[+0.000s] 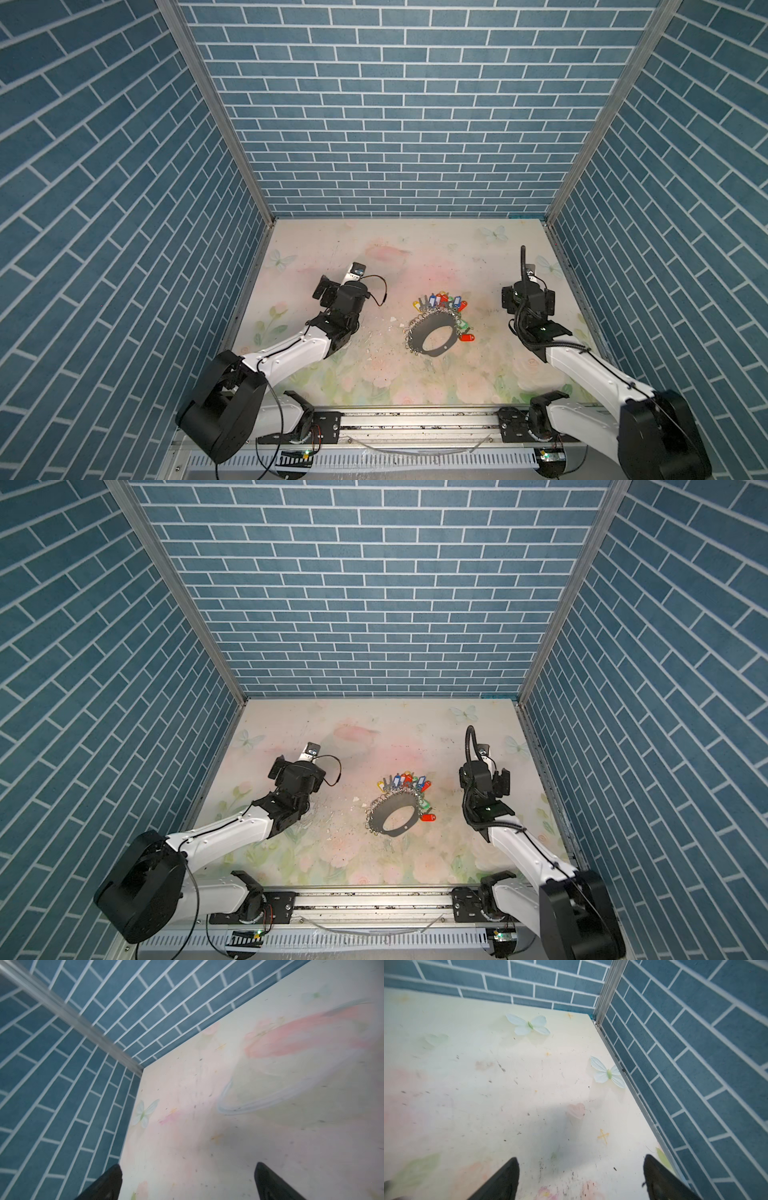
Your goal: Put the keys on the keyring
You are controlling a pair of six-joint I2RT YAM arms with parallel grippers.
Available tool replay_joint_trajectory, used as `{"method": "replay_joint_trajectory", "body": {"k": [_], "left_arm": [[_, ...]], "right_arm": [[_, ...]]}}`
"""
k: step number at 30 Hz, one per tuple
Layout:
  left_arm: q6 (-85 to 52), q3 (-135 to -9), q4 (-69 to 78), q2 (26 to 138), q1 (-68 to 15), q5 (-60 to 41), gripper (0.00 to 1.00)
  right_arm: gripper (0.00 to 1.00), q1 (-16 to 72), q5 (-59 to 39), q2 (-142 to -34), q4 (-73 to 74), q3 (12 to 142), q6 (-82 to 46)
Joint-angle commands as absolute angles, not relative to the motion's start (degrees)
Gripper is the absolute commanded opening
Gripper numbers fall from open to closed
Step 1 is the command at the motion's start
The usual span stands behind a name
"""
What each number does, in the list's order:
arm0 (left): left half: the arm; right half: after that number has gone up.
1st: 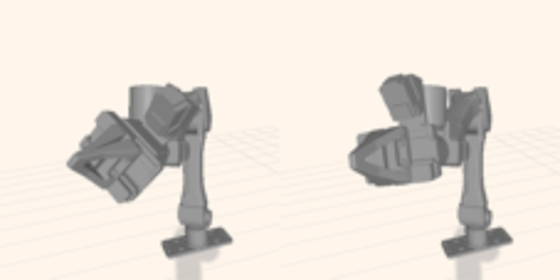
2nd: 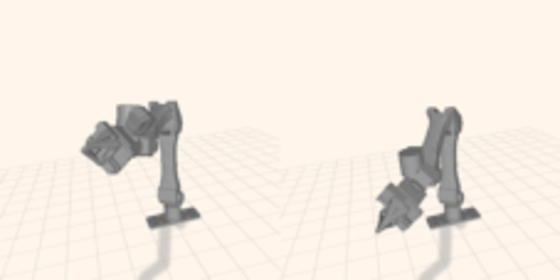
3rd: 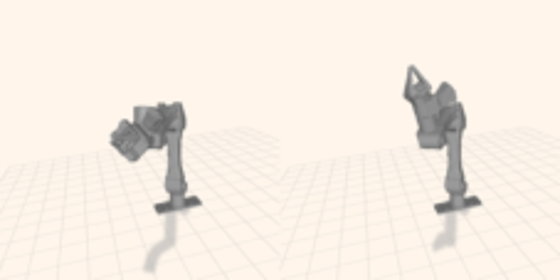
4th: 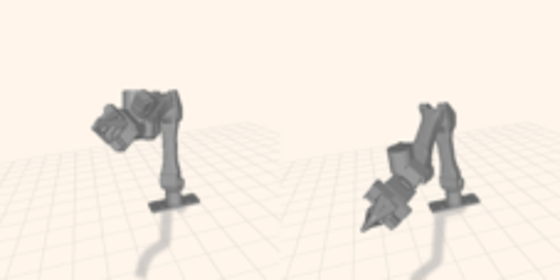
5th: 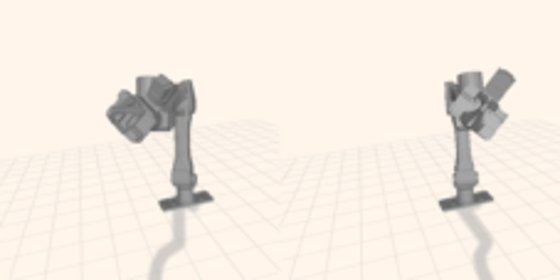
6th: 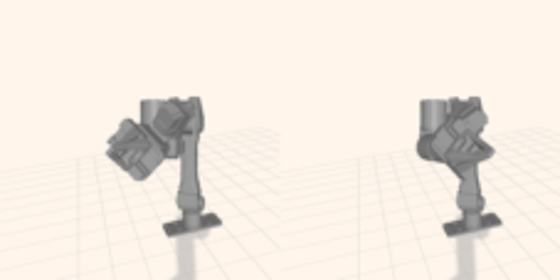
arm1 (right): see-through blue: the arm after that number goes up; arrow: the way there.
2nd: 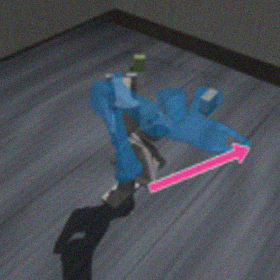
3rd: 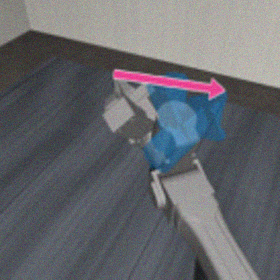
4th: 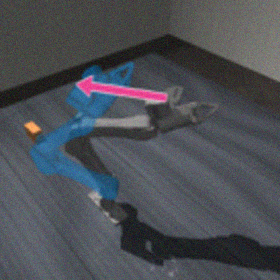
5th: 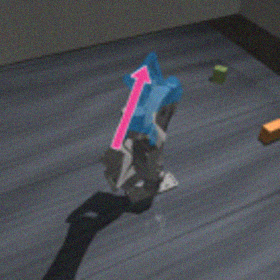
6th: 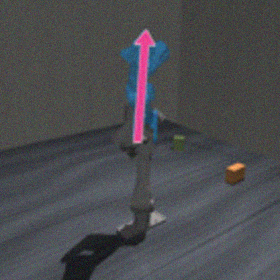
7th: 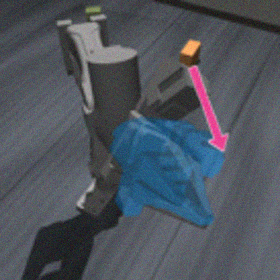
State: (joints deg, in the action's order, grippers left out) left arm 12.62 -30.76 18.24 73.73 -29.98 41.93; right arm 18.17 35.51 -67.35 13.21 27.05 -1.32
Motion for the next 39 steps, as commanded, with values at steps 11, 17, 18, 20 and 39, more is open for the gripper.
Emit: {"method": "replay_joint_trajectory", "body": {"k": [11,17,18,20,39], "left_arm": [[15.2,-21.3,44.1,79.7,-14.0,21.4,1.0],[6.4,-14.4,69.3,90.3,-6.4,15.6,1.0],[5.3,-16.6,60.4,87.5,-5.9,13.9,0.99],[5.6,-21.3,53.4,88.7,-4.7,10.9,1.0],[3.0,-21.6,51.6,88.2,-3.7,13.2,1.0]], "right_arm": [[0.95,6.9,7.0,-82.4,47.9,20.7,6.7],[0.94,0.2,2.2,-89.6,62.7,16.7,0.1],[0.95,0.2,2.6,-88.2,60.1,17.2,-0.1],[0.99,-0.4,2.8,-88.8,55.6,20.2,-0.6],[0.99,-1.4,7.8,-88.0,49.9,22.2,-3.9]]}}
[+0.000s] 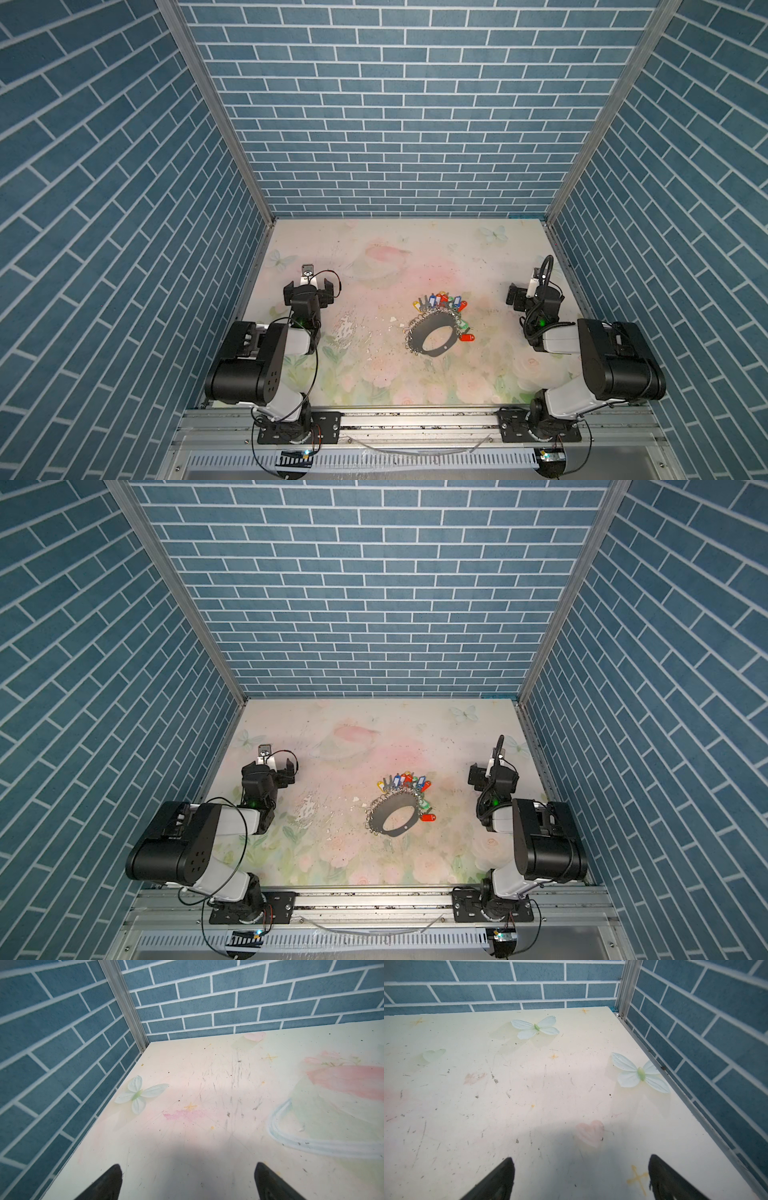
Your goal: Put the keys on the keyring
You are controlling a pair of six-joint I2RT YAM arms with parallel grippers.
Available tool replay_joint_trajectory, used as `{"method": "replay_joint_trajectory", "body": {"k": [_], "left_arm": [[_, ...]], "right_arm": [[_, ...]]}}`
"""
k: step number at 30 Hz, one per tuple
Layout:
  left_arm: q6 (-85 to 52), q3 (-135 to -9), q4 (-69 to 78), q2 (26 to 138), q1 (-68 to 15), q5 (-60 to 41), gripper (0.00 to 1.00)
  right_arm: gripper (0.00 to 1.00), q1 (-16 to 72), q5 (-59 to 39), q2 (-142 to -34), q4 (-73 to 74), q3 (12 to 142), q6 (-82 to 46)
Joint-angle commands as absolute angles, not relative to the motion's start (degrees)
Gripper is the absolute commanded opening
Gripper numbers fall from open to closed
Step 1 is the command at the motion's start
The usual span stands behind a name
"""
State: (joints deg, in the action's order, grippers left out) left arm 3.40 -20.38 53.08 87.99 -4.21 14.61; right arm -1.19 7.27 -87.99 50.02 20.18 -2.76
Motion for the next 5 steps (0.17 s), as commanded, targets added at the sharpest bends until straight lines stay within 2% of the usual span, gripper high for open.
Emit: {"method": "replay_joint_trajectory", "body": {"k": [1,5], "left_arm": [[2.9,-21.6,51.4,88.1,-3.7,13.2,1.0],[3.6,-20.9,52.6,88.1,-4.1,13.7,1.0]], "right_arm": [[0.99,-1.4,7.8,-88.0,50.0,22.2,-3.9],[0.99,-1.3,7.8,-88.0,49.9,22.2,-3.9]]}}
